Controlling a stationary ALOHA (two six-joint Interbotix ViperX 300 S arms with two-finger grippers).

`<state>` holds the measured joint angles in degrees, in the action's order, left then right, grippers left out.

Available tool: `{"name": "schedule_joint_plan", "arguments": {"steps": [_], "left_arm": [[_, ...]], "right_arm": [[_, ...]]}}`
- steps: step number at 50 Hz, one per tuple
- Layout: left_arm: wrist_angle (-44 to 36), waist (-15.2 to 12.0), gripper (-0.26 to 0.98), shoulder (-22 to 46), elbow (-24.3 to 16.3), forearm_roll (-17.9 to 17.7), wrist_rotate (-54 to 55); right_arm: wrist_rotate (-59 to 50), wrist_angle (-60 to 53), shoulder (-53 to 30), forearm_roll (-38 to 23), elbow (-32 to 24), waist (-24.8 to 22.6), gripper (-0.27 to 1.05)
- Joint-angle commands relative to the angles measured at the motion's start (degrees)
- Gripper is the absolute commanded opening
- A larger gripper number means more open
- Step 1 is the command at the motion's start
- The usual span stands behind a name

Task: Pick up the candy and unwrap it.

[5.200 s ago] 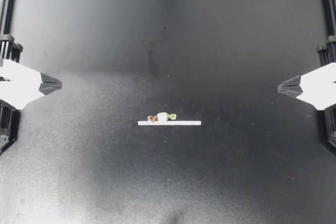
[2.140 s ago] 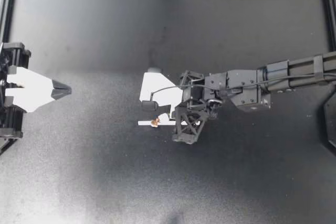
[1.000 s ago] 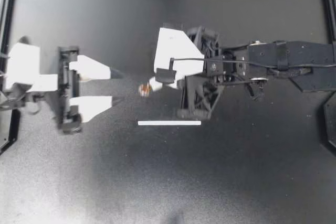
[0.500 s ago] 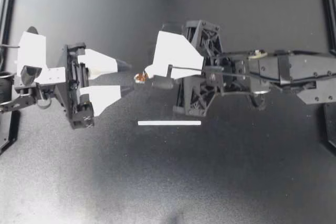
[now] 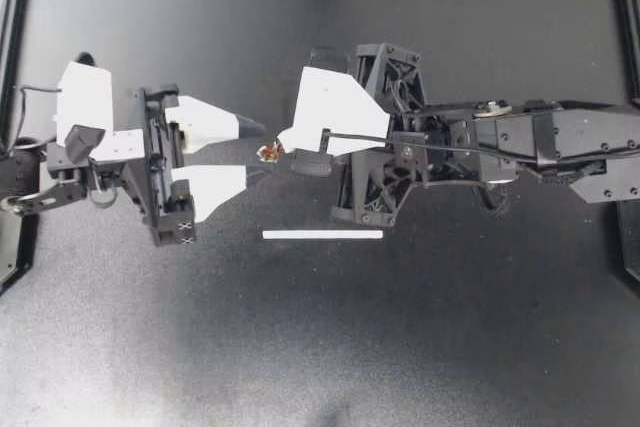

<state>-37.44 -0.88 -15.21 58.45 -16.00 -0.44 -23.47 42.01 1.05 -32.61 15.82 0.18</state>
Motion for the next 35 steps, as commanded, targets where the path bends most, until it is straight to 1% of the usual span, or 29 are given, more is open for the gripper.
{"name": "schedule_joint_plan", "arguments": {"steps": [1,8,13,16,20,27,35], "left_arm": [[-0.3,-0.2,0.37,-0.4,-1.4,0.1,-0.3],[-0.7,-0.2,0.14,-0.3,-1.4,0.1,-0.6],[-1.1,-0.2,-0.05,0.2,-1.3,0.0,-0.7],[-1.2,-0.2,-0.12,0.7,-1.4,0.0,-0.6],[-1.2,-0.3,-0.16,1.2,-1.5,-0.1,-0.3],[-1.2,-0.2,-0.16,1.2,-1.5,-0.1,-0.5],[-1.1,-0.2,-0.16,0.4,-0.4,-0.1,-0.5]], "right_arm": [[-0.2,-0.1,2.0,-0.2,-1.5,-0.2,-0.17],[-0.2,-0.1,1.9,-0.3,-1.5,-0.3,-0.17],[-0.3,-0.1,1.8,-0.2,-1.5,-0.6,-0.17],[-0.3,-0.1,1.7,-0.3,-1.5,-0.9,-0.17],[-0.3,-0.1,1.7,-0.3,-1.5,-1.2,-0.17],[-0.7,-0.1,1.6,-0.3,-1.2,-1.7,-0.17],[-1.8,-0.1,2.1,-0.3,-0.1,-1.8,-0.17]]}}
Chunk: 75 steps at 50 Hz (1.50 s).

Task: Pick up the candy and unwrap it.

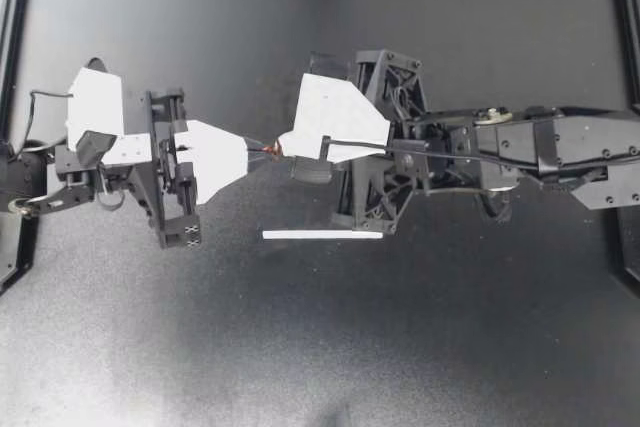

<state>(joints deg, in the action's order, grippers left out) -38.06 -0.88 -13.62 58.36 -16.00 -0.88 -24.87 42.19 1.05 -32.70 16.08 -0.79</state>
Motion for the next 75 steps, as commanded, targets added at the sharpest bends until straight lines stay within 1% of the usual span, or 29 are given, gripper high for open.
{"name": "schedule_joint_plan", "arguments": {"steps": [1,10,30,42,50,56,58,60,63,68,72,75], "left_arm": [[-0.5,-0.2,-0.16,-1.4,-0.2,0.0,-0.1],[-0.6,-0.2,-0.16,-3.6,2.2,-0.1,0.3],[-0.6,-0.3,-0.16,-6.2,4.1,-0.3,0.5],[-0.1,-0.3,-0.16,-6.7,3.9,-0.2,0.3],[-0.4,-0.2,-0.16,-6.7,4.6,-0.1,-0.1],[0.2,-0.2,-0.16,-6.7,5.0,0.6,-0.3],[0.2,-0.1,-0.15,-6.8,5.0,1.4,-0.4],[0.2,-0.1,-0.14,-6.9,5.0,3.0,-0.3],[0.2,-0.1,-0.11,-6.9,5.0,4.3,-0.2],[0.2,-0.1,-0.02,-6.8,4.8,4.6,-0.3],[0.2,-0.1,0.1,-6.4,5.0,4.7,-0.1],[0.2,0.1,0.25,-5.9,4.8,4.7,0.4]], "right_arm": [[-0.5,-0.3,2.3,-0.2,-0.1,-0.7,-0.17],[-1.4,-0.9,3.6,0.0,2.4,-1.5,-0.17],[-3.6,-1.8,4.7,0.0,4.7,-2.0,-0.17],[-3.4,-4.3,4.0,-0.3,4.4,-2.0,-0.17],[-3.6,-5.5,4.0,-2.0,4.3,-2.0,-0.17],[-3.6,-6.4,3.9,-2.5,4.1,-2.0,-0.17],[-3.6,-6.7,3.8,-2.5,4.1,-2.0,-0.17],[-3.6,-6.8,3.8,-2.5,4.1,-2.0,-0.17],[-3.6,-6.8,3.9,-2.5,4.2,-2.0,-0.17],[-3.6,-6.9,4.0,-2.5,4.2,-2.0,-0.17],[-3.6,-7.2,3.9,-2.5,4.2,-2.0,-0.17],[-3.6,-7.6,3.9,-2.5,4.0,-2.0,-0.17]]}}
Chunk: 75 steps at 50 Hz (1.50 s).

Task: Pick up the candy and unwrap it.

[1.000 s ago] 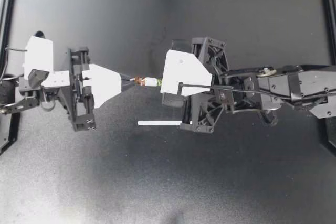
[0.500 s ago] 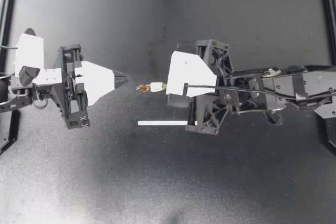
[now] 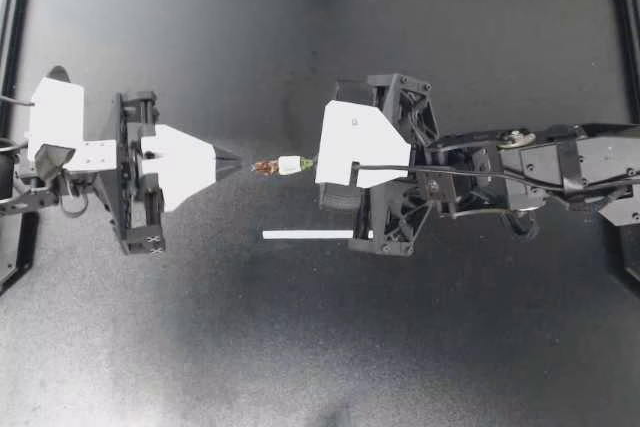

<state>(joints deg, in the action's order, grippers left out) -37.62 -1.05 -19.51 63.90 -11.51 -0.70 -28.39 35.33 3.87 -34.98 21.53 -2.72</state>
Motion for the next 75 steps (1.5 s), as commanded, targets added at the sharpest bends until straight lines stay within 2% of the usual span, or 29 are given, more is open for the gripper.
{"name": "schedule_joint_plan", "arguments": {"steps": [1,7,11,32,37,44,49,64,75], "left_arm": [[-0.3,0.4,0.3,0.2,-0.7,0.3,0.3],[-0.4,0.4,0.56,1.1,-1.2,0.0,1.4],[-0.7,0.4,0.58,1.6,-1.8,0.0,2.1],[-1.4,0.5,0.39,2.3,-3.1,0.7,2.1],[-1.5,0.5,0.24,2.6,-3.2,1.2,2.2],[-2.5,0.5,-0.07,2.8,-3.0,1.4,1.9],[-4.0,0.5,-0.18,2.5,-2.4,1.4,2.2],[-4.7,0.5,-0.2,0.6,-0.3,1.3,2.4],[-3.8,0.5,-0.2,0.2,-0.5,1.3,2.4]], "right_arm": [[-0.1,-0.9,1.1,-0.2,-1.4,-0.1,-0.17],[-0.1,-1.8,1.1,-0.2,-1.8,-0.2,-0.17],[-0.1,-2.2,1.0,-0.2,-2.0,-0.1,-0.17],[-0.1,-2.4,0.4,-0.2,-2.3,-0.1,-0.17],[-0.1,-2.4,0.4,-0.2,-2.3,-0.1,-0.17],[-0.1,-2.4,0.4,-0.2,-2.3,-0.1,-0.17],[-0.1,-2.5,0.4,-0.2,-2.1,-0.1,-0.17],[-1.7,-2.4,2.4,-0.1,1.4,-0.1,-0.17],[-2.8,-2.5,2.7,-0.2,2.5,-0.1,-0.17]]}}
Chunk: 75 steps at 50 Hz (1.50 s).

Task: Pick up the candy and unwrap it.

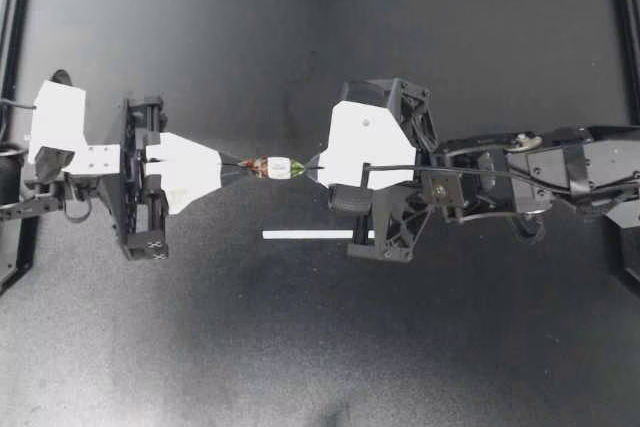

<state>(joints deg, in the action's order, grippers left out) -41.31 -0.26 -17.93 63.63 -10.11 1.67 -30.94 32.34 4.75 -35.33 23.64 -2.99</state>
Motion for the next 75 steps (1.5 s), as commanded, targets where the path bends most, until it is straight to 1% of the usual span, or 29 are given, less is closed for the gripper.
{"name": "schedule_joint_plan", "arguments": {"steps": [1,7,14,19,35,44,49,53,60,75], "left_arm": [[-0.1,-0.3,-0.2,-1.3,-0.3,-0.1,0.0],[0.4,-0.3,-0.2,-0.8,-1.1,-0.1,0.0],[2.6,-0.3,-0.2,1.1,-3.3,-0.1,-0.2],[2.7,-0.3,-0.2,1.6,-3.7,-0.1,0.0],[3.1,-0.3,-0.2,-1.9,-0.6,-0.2,-0.1],[3.1,-0.3,-0.2,-1.8,-1.2,-0.6,0.6],[3.4,-0.3,-0.2,-1.1,-2.9,-0.9,3.3],[3.9,-0.2,-0.2,-0.4,-3.9,-0.4,4.7],[3.5,-0.1,-0.2,0.0,-3.7,-0.1,5.9],[3.5,-0.2,-0.2,-1.1,-3.3,-0.6,9.3]], "right_arm": [[-0.2,0.4,1.8,0.2,0.4,0.1,-0.17],[0.4,-0.6,1.0,-0.4,-1.0,0.1,-0.17],[1.3,-2.7,-1.8,-3.1,-4.2,0.2,-0.17],[1.4,-2.5,-2.7,-4.1,-5.3,0.2,-0.17],[-0.2,0.1,0.4,-4.3,-2.2,-0.4,-0.17],[-0.8,-0.2,0.4,-4.3,-2.2,-0.7,-0.17],[-0.7,-1.1,-0.2,-4.3,-3.2,-0.8,-0.17],[-0.5,-1.1,-0.6,-4.4,-3.8,-0.7,-0.17],[-0.9,-0.7,-0.2,-4.3,-3.5,-0.8,-0.17],[-1.2,-0.6,0.3,-4.2,-2.8,-0.7,-0.17]]}}
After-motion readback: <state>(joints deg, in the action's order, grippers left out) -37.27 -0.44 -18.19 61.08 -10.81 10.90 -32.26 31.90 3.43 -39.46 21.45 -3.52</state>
